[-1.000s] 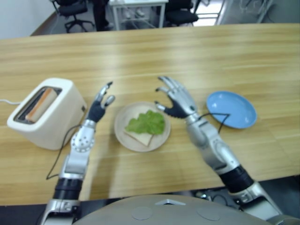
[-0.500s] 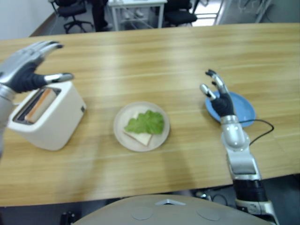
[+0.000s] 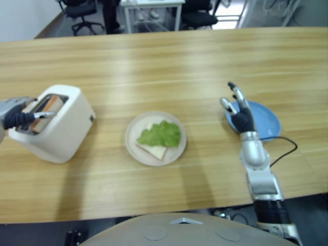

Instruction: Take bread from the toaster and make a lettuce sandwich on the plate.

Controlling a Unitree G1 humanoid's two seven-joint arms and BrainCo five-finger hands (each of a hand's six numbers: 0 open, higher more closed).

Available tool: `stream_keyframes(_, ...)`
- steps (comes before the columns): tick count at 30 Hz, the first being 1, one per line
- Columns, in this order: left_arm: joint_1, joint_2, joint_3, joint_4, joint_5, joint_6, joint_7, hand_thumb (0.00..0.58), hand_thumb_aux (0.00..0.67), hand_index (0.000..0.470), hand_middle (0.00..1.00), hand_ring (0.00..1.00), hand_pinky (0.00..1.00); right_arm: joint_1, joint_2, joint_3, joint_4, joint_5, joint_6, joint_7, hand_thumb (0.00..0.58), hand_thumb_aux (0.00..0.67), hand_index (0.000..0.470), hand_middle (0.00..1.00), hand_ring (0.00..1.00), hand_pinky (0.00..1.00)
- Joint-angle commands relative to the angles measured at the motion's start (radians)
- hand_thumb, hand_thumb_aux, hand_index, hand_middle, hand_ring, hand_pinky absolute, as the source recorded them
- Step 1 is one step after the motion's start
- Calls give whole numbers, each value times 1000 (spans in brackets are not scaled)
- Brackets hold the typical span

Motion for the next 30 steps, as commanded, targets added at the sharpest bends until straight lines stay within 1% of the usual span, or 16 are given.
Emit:
stream_keyframes(1,3,-8,-49,34,17,17,-7,0,0,0,0,0,0,4,5,2,8,-5,-6,-1,144,89,61,0,0,0)
stream_keyframes(4,-1,-6,-71,58,25,25,2,0,0,0,0,0,0,8,5,0,5,-7,-6,-1,144,89,61,0,0,0)
stream_keyframes(6,0,-1,-66,72,31,36,12,18,11,7,0,0,0,11,6,0,3,-8,-7,0,136,84,58,0,0,0)
stream_keyframes(7,-1,2,-61,76,31,41,18,524,462,317,0,0,0,12,6,0,2,-8,-6,0,128,79,54,0,0,0)
stream_keyframes(9,-6,2,-55,75,24,42,23,524,462,317,0,0,0,16,7,0,1,-10,-6,-1,128,79,54,0,0,0)
stream_keyframes(10,-9,2,-54,74,22,43,24,580,670,460,98,98,98,18,7,0,1,-10,-6,-1,112,68,47,0,0,0)
stream_keyframes(11,-18,-3,-49,70,13,44,29,580,670,460,282,282,282,19,8,1,3,-13,-6,-3,112,68,47,0,0,0)
stream_keyframes(12,-27,-9,-43,65,6,46,38,580,670,460,282,282,282,19,9,3,3,-15,-5,-3,112,68,47,0,0,0)
stream_keyframes(13,-33,-11,-38,61,1,47,44,580,670,460,322,322,322,19,10,4,4,-16,-5,-3,108,66,45,0,0,0)
stream_keyframes(14,-49,-24,-25,51,-16,54,53,580,670,460,561,561,561,19,11,6,6,-18,-6,-4,100,60,41,0,0,0)
stream_keyframes(15,-64,-38,-12,40,-39,58,59,580,670,460,561,561,561,19,10,7,7,-21,-7,-3,100,60,41,0,0,0)
stream_keyframes(17,-98,-70,6,12,-78,73,68,580,670,460,804,804,804,21,10,7,8,-26,-8,-3,100,60,41,0,0,0)
stream_keyframes(19,-124,-101,15,-10,-120,82,63,580,670,460,847,847,847,23,11,5,7,-28,-8,-4,100,60,41,0,0,0)
stream_keyframes(21,-139,-128,23,-28,-162,86,58,580,670,460,859,859,859,23,10,4,7,-34,-8,-6,87,53,36,0,0,0)
stream_keyframes(29,-161,-172,38,-62,-267,87,47,580,670,460,890,890,890,28,6,-3,8,-36,-13,-5,100,60,41,0,0,0)
stream_keyframes(30,-165,-178,39,-66,-284,84,46,580,670,460,965,965,965,29,6,-4,9,-36,-13,-5,100,60,41,0,0,0)
